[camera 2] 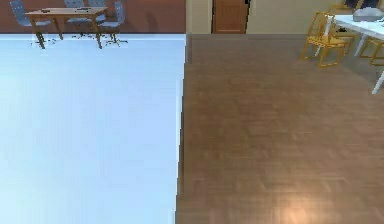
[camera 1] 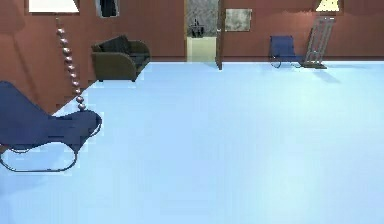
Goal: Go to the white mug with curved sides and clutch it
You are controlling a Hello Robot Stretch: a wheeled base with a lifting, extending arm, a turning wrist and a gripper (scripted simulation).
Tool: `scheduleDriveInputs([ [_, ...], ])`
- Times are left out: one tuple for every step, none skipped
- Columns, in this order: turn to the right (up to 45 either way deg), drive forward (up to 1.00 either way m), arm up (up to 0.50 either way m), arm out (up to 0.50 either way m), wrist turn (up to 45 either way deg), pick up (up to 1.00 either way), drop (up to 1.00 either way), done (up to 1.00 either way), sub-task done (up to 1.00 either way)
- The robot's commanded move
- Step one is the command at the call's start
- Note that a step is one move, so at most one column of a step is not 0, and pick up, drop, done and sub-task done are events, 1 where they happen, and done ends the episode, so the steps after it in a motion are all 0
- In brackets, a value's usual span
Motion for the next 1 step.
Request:
scheduleDriveInputs([
  [0.0,1.00,0.00,0.00,0.0,0.00,0.00,0.00,0.00],
])
